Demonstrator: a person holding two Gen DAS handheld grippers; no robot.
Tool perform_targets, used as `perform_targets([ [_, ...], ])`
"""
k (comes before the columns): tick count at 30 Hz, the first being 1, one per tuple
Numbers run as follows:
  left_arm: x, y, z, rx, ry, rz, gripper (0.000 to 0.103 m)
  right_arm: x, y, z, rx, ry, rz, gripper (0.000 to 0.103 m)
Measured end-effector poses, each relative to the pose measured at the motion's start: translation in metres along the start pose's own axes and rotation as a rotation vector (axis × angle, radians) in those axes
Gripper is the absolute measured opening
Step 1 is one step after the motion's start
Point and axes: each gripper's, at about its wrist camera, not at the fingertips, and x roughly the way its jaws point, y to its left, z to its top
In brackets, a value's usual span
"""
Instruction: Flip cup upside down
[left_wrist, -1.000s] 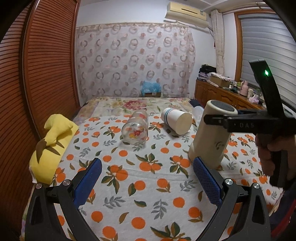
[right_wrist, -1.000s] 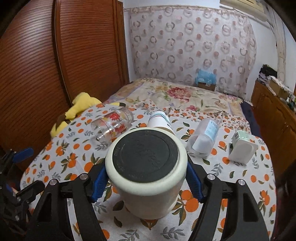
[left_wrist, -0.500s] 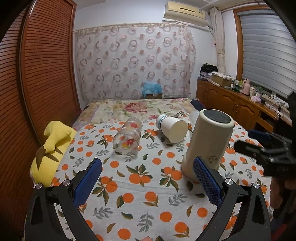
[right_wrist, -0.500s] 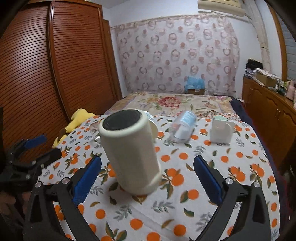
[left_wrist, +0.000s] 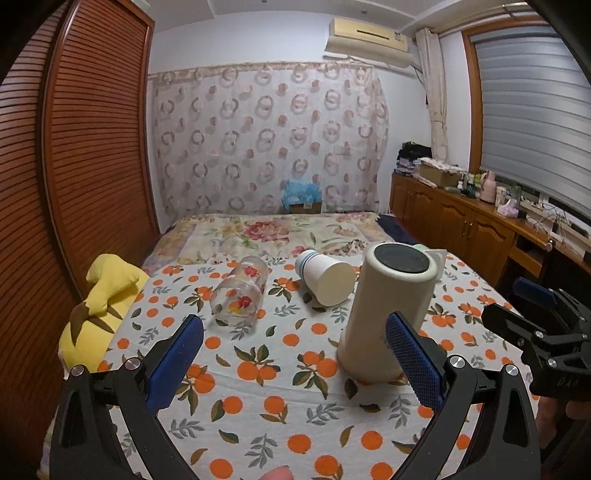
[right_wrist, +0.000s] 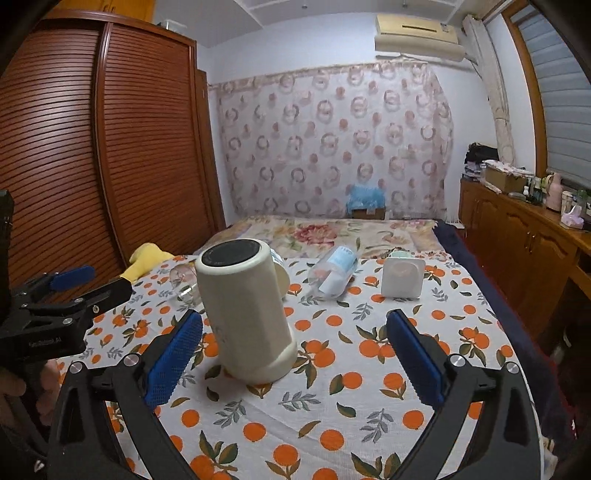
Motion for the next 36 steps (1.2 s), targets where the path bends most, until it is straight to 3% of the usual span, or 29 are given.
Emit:
perform_targets([
  [36,-0.0103,-0.006,-0.0027,-0.008,-0.015,0.01,0.095,-0.0113,0.0021,0.0004,0.007,-0.029,0.002,0.1],
])
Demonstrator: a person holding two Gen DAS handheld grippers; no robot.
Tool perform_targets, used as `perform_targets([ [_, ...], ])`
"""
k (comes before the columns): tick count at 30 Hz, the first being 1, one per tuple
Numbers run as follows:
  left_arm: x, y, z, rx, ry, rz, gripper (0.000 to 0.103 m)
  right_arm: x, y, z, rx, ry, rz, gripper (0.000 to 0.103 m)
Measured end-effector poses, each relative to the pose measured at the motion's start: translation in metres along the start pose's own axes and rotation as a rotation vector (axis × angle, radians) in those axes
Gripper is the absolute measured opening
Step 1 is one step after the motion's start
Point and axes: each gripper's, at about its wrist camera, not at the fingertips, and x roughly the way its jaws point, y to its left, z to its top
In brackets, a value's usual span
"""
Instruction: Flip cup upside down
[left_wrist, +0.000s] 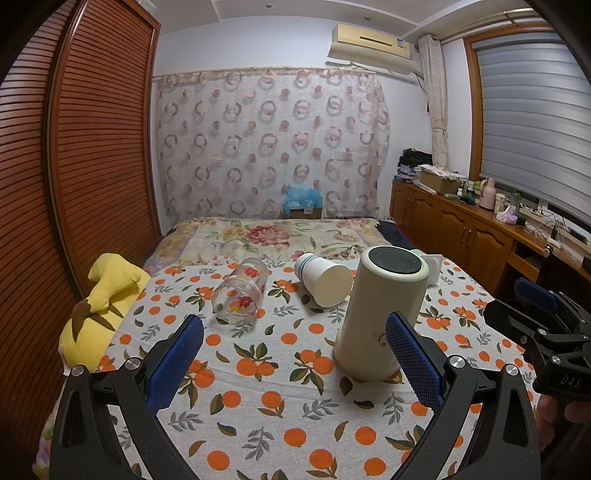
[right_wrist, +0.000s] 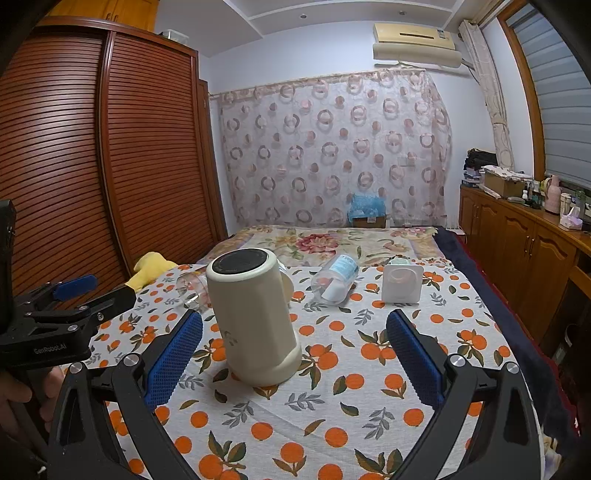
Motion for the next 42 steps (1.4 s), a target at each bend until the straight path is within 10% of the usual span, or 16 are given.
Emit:
perform_targets([
  [42,-0.0005,0.001,-0.0012,-0.001,-0.002,-0.001,0.095,-0.001,0.0034,-0.0003,0.001,-0.001,0.0,0.1],
])
